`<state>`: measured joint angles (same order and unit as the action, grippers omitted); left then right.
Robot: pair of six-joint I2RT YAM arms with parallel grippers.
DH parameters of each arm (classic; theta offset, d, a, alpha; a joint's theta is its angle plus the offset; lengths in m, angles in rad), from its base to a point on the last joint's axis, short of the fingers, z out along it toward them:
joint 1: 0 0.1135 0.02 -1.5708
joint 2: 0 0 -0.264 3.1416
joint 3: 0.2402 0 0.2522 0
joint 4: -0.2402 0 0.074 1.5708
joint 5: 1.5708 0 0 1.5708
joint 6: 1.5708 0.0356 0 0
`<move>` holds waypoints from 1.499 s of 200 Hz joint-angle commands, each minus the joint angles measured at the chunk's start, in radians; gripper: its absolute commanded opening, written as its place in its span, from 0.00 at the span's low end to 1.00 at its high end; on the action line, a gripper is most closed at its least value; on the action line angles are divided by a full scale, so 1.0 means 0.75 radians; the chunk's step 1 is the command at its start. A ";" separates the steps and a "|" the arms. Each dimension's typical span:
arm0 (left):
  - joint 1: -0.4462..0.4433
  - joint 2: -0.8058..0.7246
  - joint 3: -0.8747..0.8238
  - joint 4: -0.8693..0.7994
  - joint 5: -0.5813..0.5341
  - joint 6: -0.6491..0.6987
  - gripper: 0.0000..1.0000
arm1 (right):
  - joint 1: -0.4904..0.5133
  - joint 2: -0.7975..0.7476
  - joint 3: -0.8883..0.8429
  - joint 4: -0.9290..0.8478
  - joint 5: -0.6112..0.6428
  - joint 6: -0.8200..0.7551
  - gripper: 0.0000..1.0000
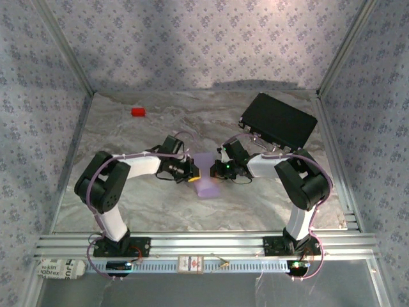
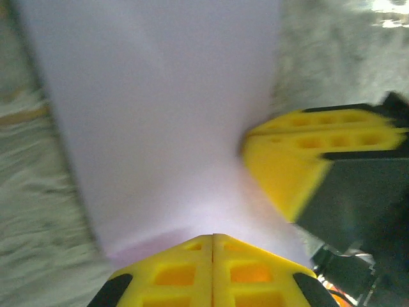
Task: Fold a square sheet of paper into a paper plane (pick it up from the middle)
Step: First fold the square sheet of paper in half at the center of the table.
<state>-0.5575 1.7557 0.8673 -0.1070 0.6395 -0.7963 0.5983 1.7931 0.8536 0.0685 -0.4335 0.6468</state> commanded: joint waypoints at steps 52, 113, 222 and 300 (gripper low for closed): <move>-0.002 0.003 -0.138 -0.028 -0.133 0.083 0.06 | 0.012 0.029 -0.054 -0.163 0.077 0.019 0.00; -0.017 -0.155 -0.043 -0.068 -0.091 0.010 0.07 | 0.012 0.027 -0.046 -0.167 0.081 0.020 0.00; -0.062 -0.025 -0.148 0.014 -0.035 -0.001 0.08 | 0.012 0.025 -0.052 -0.170 0.080 0.019 0.00; -0.074 -0.110 -0.166 -0.119 -0.144 0.075 0.08 | 0.012 0.019 -0.054 -0.172 0.085 0.019 0.00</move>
<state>-0.6052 1.7130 0.7643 -0.0784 0.5945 -0.7639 0.6010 1.7927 0.8532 0.0673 -0.4332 0.6472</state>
